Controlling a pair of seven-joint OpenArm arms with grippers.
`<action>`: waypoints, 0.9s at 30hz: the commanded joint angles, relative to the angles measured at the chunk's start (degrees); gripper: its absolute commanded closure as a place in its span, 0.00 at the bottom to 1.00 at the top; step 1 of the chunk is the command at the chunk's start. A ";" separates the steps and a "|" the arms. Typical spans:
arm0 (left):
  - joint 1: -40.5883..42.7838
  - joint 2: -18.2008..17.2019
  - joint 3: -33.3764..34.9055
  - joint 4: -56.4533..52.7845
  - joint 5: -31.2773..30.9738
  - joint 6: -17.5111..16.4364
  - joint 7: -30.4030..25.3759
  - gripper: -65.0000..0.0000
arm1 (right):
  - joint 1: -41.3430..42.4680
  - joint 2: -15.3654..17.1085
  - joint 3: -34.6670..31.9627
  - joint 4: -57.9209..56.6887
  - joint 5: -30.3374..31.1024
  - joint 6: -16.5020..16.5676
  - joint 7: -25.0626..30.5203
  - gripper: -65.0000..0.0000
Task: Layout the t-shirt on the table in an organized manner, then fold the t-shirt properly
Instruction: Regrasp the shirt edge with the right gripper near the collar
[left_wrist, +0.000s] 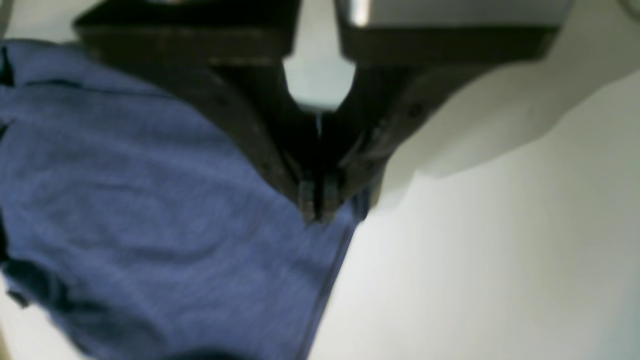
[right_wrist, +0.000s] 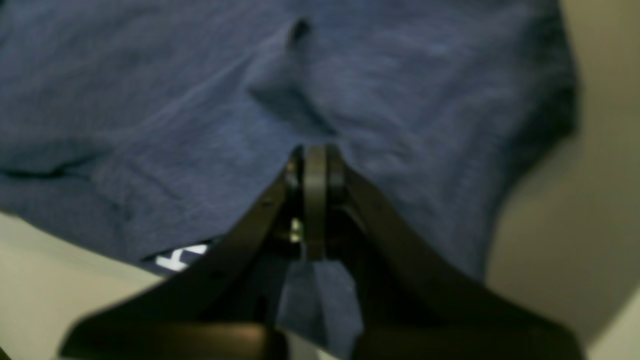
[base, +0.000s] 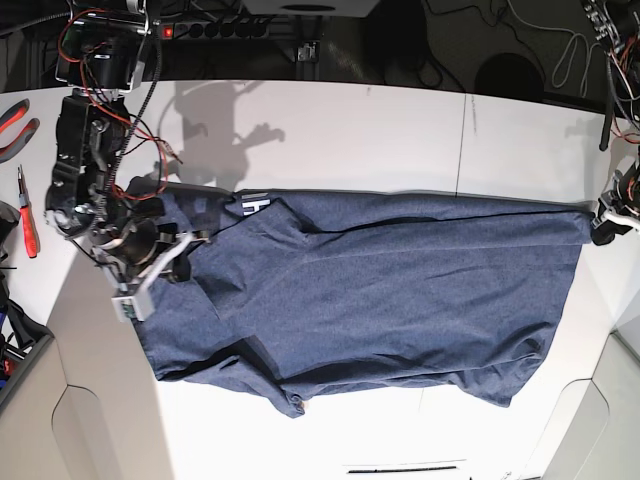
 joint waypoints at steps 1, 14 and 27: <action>-1.73 -1.57 -0.20 1.16 -0.02 -1.13 -1.18 1.00 | 1.46 0.59 -1.53 1.07 -1.07 -0.70 1.70 1.00; -4.50 -1.60 20.46 2.36 16.52 6.05 -6.32 1.00 | 1.16 3.87 -8.74 -0.26 -12.81 -11.85 1.09 1.00; -0.74 -1.60 23.71 2.34 18.27 12.72 2.36 1.00 | -4.37 5.29 -8.76 -5.35 -12.41 -11.39 -2.40 1.00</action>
